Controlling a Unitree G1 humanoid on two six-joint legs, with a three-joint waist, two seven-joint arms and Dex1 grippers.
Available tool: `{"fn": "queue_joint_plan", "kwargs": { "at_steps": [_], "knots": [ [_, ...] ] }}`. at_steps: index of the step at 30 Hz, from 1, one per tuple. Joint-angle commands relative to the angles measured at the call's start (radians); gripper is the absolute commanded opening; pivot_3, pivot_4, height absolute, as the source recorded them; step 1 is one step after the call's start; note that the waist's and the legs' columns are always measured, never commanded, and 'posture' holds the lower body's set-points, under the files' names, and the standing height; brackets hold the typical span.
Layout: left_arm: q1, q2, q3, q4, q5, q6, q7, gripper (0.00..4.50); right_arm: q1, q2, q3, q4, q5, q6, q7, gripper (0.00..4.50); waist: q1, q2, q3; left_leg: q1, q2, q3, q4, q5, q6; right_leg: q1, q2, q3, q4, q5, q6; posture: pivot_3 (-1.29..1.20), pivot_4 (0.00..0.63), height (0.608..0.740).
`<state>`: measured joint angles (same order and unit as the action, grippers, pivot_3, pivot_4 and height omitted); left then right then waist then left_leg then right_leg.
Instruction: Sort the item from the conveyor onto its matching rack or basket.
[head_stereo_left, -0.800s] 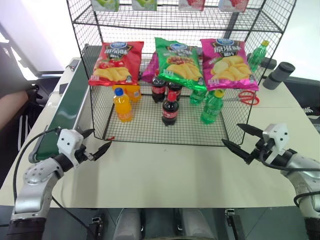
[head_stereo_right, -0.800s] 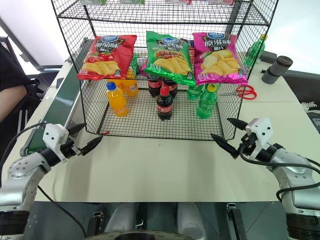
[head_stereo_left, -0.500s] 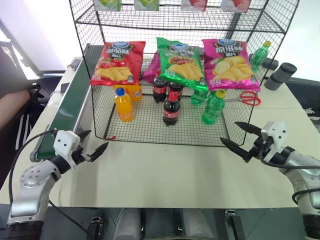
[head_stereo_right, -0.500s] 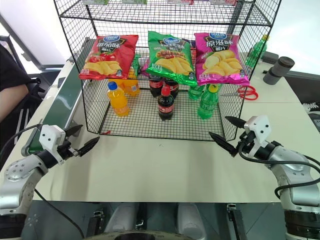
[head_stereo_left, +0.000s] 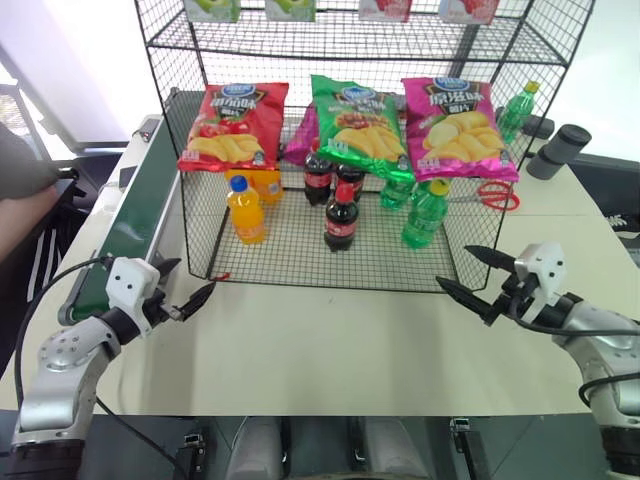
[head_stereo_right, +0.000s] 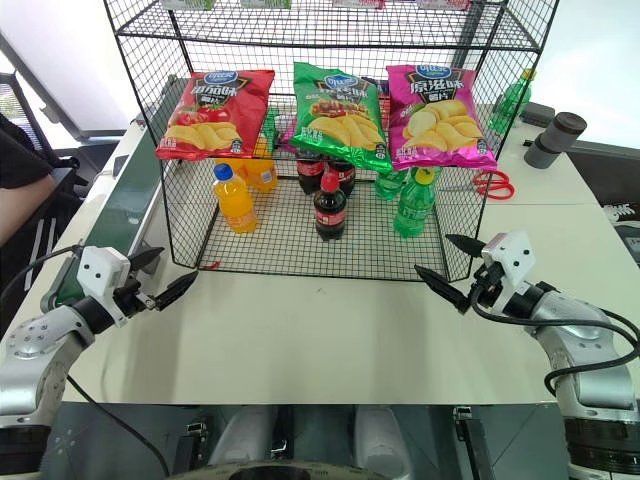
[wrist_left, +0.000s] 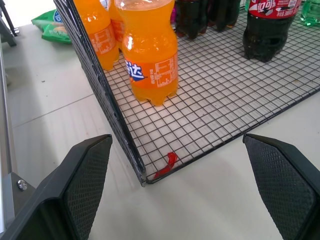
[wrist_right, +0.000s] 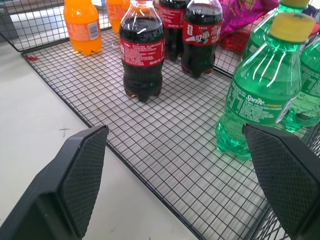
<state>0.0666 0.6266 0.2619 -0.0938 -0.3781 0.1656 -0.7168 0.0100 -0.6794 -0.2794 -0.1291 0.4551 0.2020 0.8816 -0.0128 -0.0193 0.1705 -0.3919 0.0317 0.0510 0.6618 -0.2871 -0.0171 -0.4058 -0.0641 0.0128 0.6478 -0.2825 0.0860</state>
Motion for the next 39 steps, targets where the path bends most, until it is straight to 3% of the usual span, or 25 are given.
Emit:
{"fn": "queue_joint_plan", "kwargs": {
  "at_steps": [1, 19, 39],
  "knots": [
    [-0.013, 0.012, 0.023, -0.036, -0.001, -0.002, 0.004, 4.5, -0.021, 0.006, -0.009, -0.004, 0.007, -0.021, 0.002, 4.46, 0.0, 0.0, 0.0, 0.0, 0.0, 0.0, 0.0, 0.0, 0.0, 0.0, 0.0, 0.0, 0.0, 0.0, 0.0, 0.0, 0.15, 0.74],
    [0.007, -0.007, 0.024, -0.043, 0.016, -0.018, 0.027, 4.5, -0.077, 0.026, 0.034, 0.036, -0.014, -0.034, 0.006, 4.46, 0.0, 0.0, 0.0, 0.0, 0.0, 0.0, 0.0, 0.0, 0.0, 0.0, 0.001, 0.0, 0.0, 0.002, 0.003, 0.0, 0.15, 0.74],
    [0.017, -0.001, 0.015, -0.042, 0.024, -0.017, 0.009, 4.5, -0.026, 0.031, 0.025, -0.049, -0.001, 0.0, -0.028, 4.46, 0.0, 0.0, 0.0, 0.0, 0.0, 0.0, 0.001, 0.0, 0.0, 0.0, 0.002, 0.0, 0.001, 0.002, 0.003, 0.0, 0.15, 0.74]
  ]
}}
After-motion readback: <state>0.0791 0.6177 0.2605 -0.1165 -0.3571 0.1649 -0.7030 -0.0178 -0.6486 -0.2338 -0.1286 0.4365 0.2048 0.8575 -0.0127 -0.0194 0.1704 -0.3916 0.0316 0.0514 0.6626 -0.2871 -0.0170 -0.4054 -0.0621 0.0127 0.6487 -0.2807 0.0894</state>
